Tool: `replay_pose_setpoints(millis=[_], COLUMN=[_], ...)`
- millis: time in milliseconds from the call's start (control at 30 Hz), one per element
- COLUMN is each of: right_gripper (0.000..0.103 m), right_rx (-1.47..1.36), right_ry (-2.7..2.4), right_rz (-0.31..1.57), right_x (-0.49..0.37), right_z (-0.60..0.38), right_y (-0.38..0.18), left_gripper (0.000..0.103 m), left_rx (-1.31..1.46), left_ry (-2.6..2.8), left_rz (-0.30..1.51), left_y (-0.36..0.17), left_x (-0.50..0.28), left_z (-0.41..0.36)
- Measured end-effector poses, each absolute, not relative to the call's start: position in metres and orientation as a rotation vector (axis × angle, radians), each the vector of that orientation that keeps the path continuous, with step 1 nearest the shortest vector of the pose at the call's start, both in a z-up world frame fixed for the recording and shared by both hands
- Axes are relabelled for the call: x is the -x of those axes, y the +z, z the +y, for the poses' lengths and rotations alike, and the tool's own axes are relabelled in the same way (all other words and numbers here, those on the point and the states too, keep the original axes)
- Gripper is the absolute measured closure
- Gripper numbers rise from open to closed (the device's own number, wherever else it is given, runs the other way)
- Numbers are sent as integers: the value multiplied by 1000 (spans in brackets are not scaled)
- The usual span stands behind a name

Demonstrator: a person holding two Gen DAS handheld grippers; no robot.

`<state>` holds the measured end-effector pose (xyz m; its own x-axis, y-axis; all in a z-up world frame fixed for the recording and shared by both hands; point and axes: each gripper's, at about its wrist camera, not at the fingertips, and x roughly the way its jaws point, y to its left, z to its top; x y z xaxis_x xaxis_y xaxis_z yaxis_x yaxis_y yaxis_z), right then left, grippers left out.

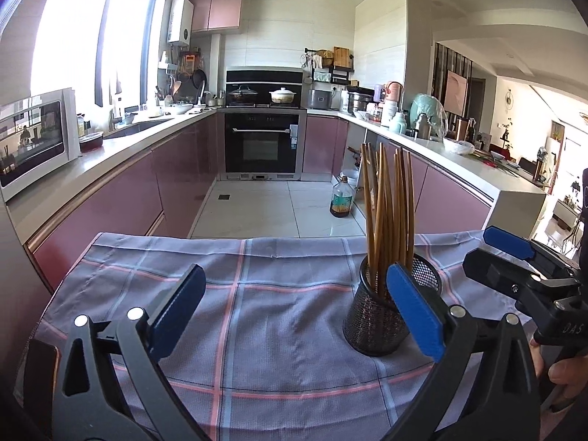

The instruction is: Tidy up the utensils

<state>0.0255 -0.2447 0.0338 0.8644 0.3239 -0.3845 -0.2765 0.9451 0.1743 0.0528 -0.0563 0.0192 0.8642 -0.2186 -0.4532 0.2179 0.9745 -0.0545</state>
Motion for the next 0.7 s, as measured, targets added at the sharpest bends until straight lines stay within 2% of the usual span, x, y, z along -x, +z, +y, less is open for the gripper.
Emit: replay_pose_setpoints(millis=[100, 700], right_gripper=[7, 7], right_rx=[-93, -60], right_ry=[307, 269], right_rz=[390, 262], right_x=[-16, 28], right_z=[-242, -222], right_y=[32, 27], left_gripper=[6, 6], left_rx=[10, 15], left_ry=[-216, -144], left_rz=[453, 305], left_y=[22, 32], left_x=[-43, 15], left_z=[-53, -32])
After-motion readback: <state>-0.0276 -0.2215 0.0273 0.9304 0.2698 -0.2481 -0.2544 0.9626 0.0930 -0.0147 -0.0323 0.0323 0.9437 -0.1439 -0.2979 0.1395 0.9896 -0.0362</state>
